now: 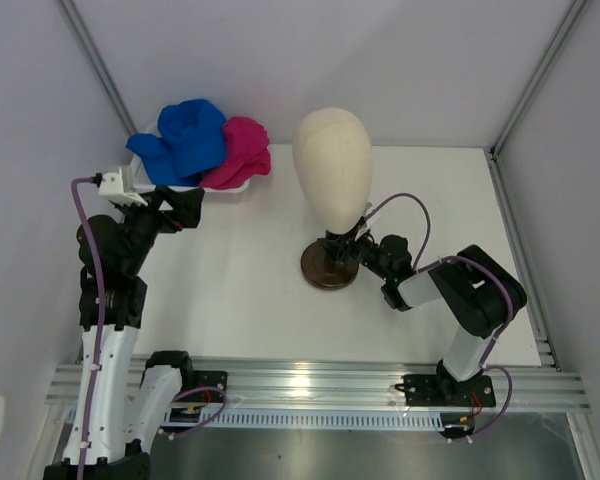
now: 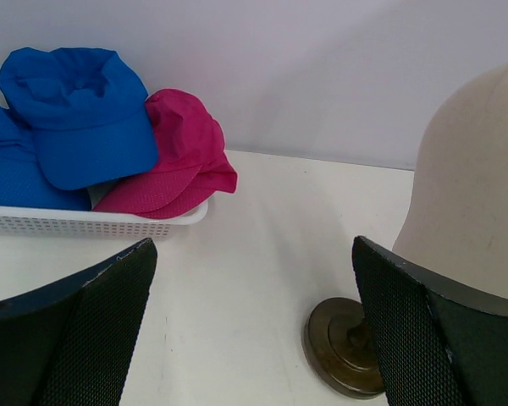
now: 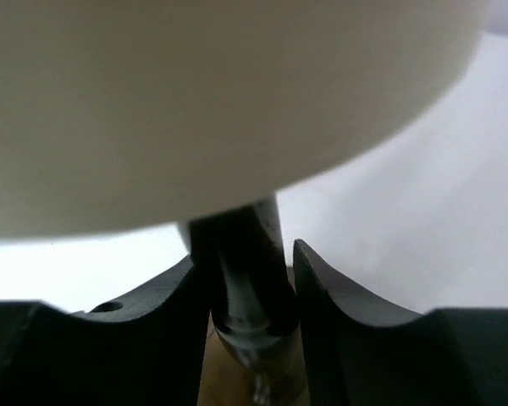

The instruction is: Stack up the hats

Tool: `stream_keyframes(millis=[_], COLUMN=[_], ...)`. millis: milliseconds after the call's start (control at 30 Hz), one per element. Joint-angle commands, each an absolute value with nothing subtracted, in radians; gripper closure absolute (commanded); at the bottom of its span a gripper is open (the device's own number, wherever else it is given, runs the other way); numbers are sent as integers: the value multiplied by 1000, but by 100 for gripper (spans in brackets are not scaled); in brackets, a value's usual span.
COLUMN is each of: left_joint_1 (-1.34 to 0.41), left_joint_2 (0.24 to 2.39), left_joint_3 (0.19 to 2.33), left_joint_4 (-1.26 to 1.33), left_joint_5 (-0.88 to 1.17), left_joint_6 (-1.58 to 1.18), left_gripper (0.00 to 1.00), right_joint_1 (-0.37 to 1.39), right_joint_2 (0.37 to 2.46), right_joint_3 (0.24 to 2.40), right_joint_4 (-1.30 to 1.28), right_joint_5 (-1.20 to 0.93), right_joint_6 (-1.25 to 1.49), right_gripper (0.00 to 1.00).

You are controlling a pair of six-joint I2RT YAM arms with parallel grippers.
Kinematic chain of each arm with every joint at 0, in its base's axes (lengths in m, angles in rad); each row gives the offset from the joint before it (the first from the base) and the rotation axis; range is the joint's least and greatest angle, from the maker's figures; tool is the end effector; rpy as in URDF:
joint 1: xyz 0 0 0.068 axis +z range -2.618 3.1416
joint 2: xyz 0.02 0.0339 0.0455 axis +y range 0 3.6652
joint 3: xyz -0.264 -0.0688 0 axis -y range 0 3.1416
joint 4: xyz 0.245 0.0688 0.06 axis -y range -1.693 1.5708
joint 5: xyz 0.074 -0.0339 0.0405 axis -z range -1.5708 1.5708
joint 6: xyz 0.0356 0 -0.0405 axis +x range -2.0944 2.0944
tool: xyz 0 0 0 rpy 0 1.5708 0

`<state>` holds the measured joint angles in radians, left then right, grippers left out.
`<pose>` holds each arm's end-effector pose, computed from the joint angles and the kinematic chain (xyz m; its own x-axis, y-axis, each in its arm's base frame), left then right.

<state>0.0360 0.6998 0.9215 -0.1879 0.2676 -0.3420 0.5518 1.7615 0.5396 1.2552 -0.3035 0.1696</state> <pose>0.1524 -0.0039 0.3996 -0.0451 -0.3253 -0.9445 0.2274 0.9173 -0.3268 0.2653 0.1758 0.1666 -0.0994 0.1279 -0.9868 -0.7486 0.6437 0.1589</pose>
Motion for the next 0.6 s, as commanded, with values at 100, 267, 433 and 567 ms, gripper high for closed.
stream_keyframes(millis=[100, 267, 433, 567], left_joint_1=[44, 43, 43, 43], left_joint_2=[703, 709, 712, 716], left_joint_3=[911, 910, 910, 911], left_joint_4=[-126, -124, -121, -124], left_joint_5=[313, 316, 327, 328], left_joint_6=[-357, -357, -359, -357], left_gripper=[0, 0, 1, 0], right_joint_1=[572, 575, 574, 574], right_joint_2=[1778, 1763, 1720, 1659], right_joint_3=[479, 451, 417, 379], right_joint_4=[1097, 1104, 1083, 1057], right_joint_5=[-308, -296, -279, -278], right_joint_6=[196, 199, 206, 204], right_gripper=[51, 43, 31, 30])
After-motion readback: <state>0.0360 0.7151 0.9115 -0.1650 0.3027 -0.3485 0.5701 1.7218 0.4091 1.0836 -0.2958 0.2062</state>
